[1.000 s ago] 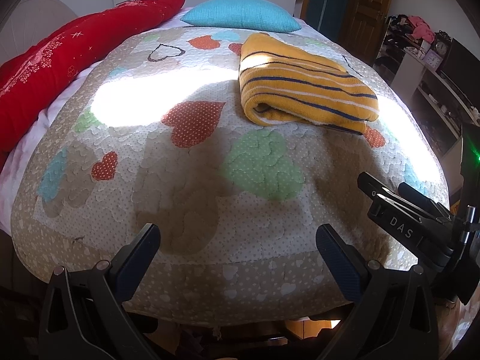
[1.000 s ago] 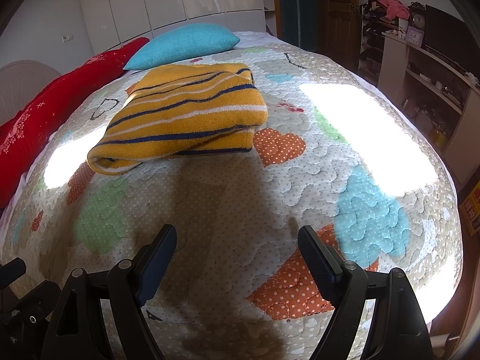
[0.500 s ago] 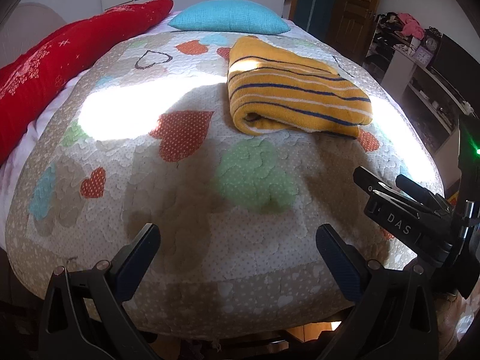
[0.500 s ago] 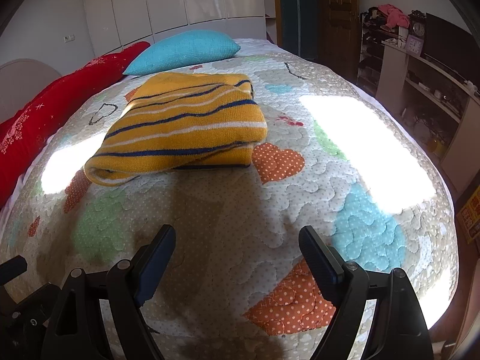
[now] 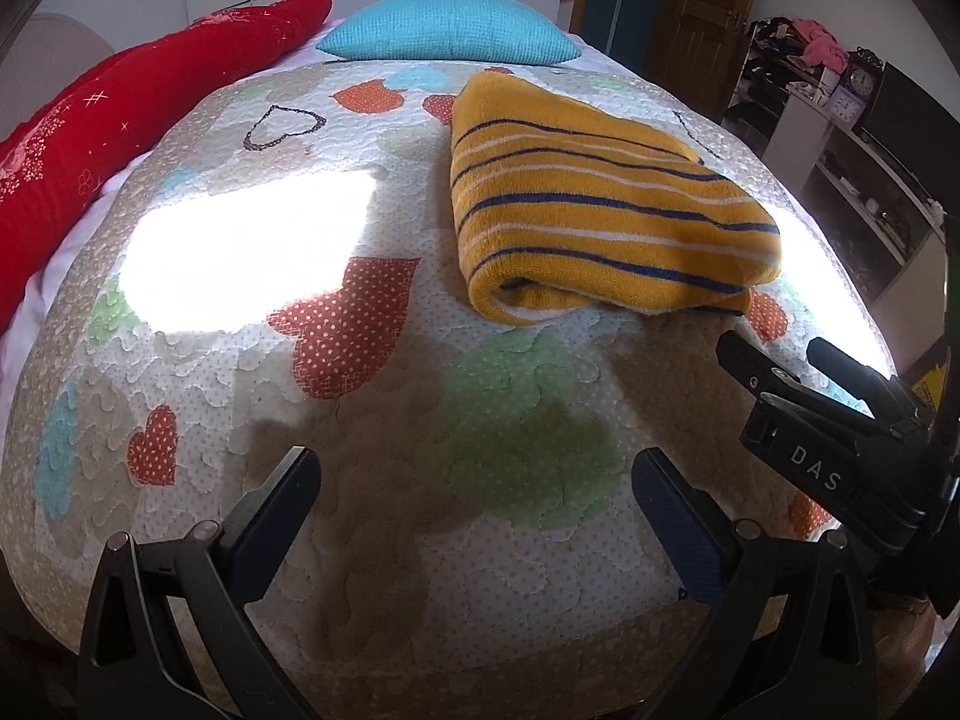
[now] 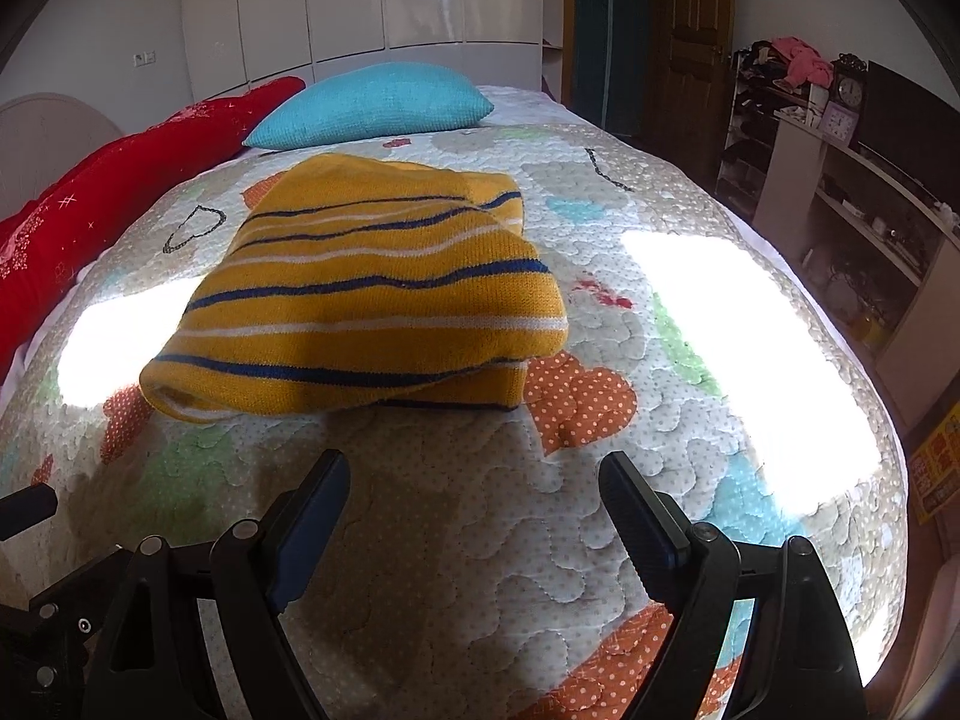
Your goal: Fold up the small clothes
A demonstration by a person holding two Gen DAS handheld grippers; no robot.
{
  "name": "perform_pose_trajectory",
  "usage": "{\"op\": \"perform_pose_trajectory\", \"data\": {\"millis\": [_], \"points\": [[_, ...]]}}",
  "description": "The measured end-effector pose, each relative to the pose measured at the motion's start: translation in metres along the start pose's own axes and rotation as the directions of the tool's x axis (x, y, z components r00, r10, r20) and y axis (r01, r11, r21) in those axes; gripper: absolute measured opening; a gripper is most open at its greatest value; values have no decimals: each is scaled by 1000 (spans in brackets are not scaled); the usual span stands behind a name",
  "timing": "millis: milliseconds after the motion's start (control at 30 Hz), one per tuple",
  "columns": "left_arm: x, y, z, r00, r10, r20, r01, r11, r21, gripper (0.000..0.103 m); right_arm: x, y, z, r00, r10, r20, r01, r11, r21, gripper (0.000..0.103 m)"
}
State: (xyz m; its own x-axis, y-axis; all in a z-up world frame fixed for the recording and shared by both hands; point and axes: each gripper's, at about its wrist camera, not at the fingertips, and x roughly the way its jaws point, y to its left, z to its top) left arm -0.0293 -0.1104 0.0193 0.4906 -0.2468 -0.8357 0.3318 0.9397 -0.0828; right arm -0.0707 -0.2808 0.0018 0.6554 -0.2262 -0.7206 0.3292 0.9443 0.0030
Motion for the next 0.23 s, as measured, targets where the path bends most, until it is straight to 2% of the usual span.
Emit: {"op": "perform_pose_trajectory", "data": {"millis": [233], "points": [[8,-5,10,1000,-23,0,23,1000,15,103,-3,-7,9,999,16,43,-17,1000,13,89]]}}
